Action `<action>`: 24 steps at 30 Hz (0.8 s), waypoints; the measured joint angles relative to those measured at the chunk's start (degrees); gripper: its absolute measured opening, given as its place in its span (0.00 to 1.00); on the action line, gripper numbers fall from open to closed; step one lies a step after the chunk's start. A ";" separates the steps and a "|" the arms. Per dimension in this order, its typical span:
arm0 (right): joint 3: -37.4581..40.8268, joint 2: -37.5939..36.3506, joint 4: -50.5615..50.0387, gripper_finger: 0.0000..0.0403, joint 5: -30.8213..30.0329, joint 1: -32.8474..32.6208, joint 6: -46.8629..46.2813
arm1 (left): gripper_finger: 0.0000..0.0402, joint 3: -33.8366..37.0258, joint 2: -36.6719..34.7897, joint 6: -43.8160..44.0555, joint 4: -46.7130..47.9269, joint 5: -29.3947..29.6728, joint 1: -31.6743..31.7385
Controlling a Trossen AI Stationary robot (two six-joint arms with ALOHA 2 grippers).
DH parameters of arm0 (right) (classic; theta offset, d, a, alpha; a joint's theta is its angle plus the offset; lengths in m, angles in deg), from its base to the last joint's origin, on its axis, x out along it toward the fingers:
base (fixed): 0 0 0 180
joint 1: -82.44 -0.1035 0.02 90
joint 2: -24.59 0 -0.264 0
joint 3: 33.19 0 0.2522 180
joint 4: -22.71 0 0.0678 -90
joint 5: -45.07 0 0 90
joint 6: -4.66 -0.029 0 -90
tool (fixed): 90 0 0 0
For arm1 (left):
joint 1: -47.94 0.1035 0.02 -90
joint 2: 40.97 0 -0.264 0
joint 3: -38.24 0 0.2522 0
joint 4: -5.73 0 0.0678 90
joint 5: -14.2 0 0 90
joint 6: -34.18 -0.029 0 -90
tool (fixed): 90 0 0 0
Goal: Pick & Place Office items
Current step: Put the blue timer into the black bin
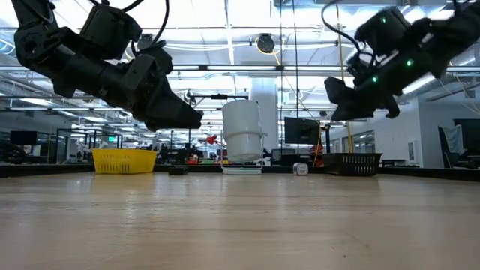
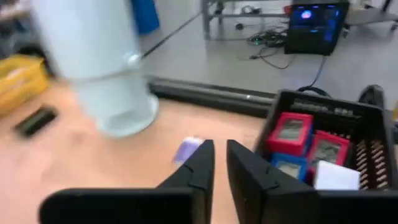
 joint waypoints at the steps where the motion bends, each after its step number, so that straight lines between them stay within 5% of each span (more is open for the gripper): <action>1: -1.42 0.41 -2.42 0.06 -0.85 -1.89 0.00 | 0.39 0.00 0.00 -0.32 0.04 0.02 0.00; 9: -9.54 8.93 -5.12 0.03 -7.02 -16.61 1.53 | 0.03 0.00 0.00 -4.88 2.65 0.28 -0.37; 13: -11.05 13.27 -5.12 0.03 -8.30 -21.02 0.31 | 0.04 0.00 0.00 -4.53 5.33 5.04 -1.09; 20: -11.05 20.83 2.71 0.03 -9.24 -26.22 -0.51 | 0.05 0.00 0.11 2.01 9.59 24.91 -1.31; 24: -11.04 25.29 10.51 0.03 -9.78 -26.93 3.75 | 0.05 0.00 0.11 5.75 11.86 25.30 0.15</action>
